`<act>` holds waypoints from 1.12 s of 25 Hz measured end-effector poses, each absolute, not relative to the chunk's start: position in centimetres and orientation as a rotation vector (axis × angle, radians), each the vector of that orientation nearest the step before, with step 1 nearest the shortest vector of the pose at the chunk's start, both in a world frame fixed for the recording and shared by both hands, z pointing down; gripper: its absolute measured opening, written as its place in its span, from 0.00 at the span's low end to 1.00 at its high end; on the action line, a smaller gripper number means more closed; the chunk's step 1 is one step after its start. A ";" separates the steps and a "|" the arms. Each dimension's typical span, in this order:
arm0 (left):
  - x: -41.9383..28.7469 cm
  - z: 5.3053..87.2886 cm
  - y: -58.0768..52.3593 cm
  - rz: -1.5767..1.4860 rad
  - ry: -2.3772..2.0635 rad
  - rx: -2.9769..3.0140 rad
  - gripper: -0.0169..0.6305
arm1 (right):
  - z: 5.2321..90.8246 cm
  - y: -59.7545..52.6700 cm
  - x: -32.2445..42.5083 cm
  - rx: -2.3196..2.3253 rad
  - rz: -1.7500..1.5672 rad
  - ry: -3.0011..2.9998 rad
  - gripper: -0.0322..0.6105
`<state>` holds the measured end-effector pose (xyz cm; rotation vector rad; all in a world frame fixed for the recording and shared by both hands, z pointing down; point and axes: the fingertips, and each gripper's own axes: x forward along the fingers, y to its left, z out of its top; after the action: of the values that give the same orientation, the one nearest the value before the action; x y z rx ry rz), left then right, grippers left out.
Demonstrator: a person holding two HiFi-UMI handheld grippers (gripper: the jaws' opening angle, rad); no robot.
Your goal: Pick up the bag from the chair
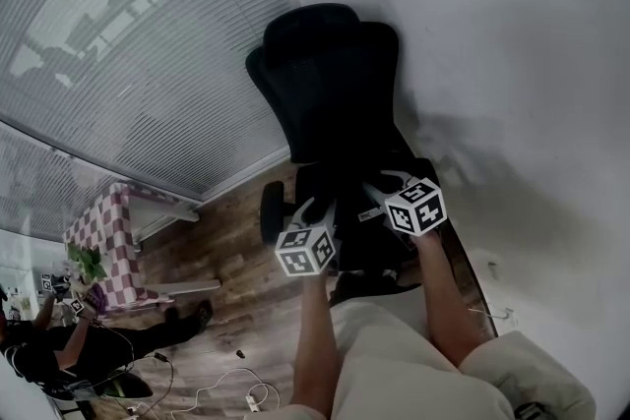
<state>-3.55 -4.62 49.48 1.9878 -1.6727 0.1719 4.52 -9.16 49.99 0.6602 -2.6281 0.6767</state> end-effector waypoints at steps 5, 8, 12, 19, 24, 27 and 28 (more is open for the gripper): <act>-2.8 49.6 -4.8 0.158 -1.639 2.004 0.18 | 49.9 -9.4 5.0 0.651 0.643 -2.614 0.19; -2.6 49.0 -4.9 0.157 -1.632 2.017 0.18 | 49.2 -9.5 5.2 0.652 0.628 -2.619 0.19; -3.0 48.7 -5.2 0.157 -1.639 2.024 0.18 | 49.0 -9.9 4.9 0.651 0.627 -2.633 0.19; -4.1 49.8 -4.9 0.157 -1.638 2.012 0.17 | 50.1 -9.3 3.9 0.659 0.634 -2.620 0.19; -4.0 49.2 -5.5 0.138 -1.630 2.022 0.17 | 49.4 -10.0 3.9 0.674 0.616 -2.616 0.19; -4.2 48.9 -5.7 0.134 -1.622 2.030 0.17 | 49.0 -10.1 3.8 0.682 0.609 -2.615 0.19; -4.2 49.0 -5.7 0.136 -1.620 2.031 0.17 | 49.1 -10.1 3.8 0.684 0.609 -2.614 0.19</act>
<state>-4.20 -5.71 48.96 2.0314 -1.6199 0.1358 3.80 -10.08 49.12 0.6837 -2.6143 0.6090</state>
